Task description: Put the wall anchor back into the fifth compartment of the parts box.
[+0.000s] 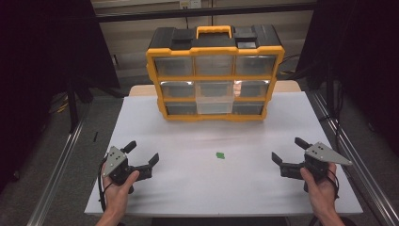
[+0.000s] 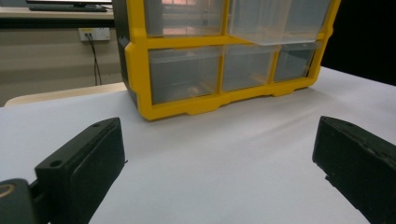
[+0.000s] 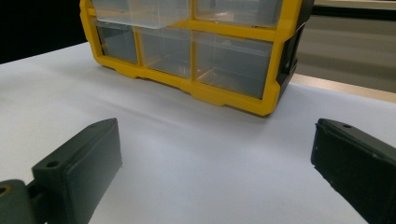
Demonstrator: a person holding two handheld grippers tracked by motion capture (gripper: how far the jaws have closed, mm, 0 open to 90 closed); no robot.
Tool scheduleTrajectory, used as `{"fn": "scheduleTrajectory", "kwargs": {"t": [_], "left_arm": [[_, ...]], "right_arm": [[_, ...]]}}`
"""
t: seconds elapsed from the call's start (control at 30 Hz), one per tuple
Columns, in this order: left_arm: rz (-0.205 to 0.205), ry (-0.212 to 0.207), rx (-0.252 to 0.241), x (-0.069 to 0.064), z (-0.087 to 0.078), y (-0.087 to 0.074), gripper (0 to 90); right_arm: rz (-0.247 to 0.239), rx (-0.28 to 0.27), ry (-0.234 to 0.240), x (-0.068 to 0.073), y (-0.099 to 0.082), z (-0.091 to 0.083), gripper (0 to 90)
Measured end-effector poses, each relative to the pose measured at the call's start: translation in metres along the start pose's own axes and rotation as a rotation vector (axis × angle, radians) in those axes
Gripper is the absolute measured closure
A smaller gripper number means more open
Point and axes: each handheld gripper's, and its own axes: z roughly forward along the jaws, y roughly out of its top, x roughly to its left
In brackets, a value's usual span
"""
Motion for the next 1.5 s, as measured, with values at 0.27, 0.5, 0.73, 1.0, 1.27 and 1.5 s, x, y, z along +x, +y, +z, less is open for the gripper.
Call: {"fn": "scheduleTrajectory", "kwargs": {"t": [0.27, 0.5, 0.73, 1.0, 1.27, 1.5], "left_arm": [[-0.008, 0.011, 0.013, 0.000, 0.004, 0.000, 3.5], [-0.008, 0.022, 0.014, 0.002, 0.004, 0.000, 3.6], [-0.010, 0.002, 0.014, 0.001, 0.002, 0.000, 3.5], [-0.023, 0.000, 0.011, -0.001, -0.002, 0.001, 3.5], [-0.019, -0.002, -0.002, -0.004, 0.000, 0.001, 3.5], [-0.016, -0.002, 0.013, -0.005, 0.003, 0.001, 3.6]], "right_arm": [[0.008, 0.017, 0.024, 0.001, 0.000, 0.002, 1.0], [0.004, 0.094, 0.111, 0.005, 0.000, 0.011, 1.0], [0.010, 0.161, 0.205, 0.013, 0.003, 0.016, 0.4], [0.004, 0.218, 0.304, 0.024, 0.006, 0.030, 0.9], [-0.007, 0.297, 0.401, 0.037, 0.007, 0.041, 1.0], [-0.024, 0.326, 0.448, 0.049, 0.015, 0.056, 2.1]]}}
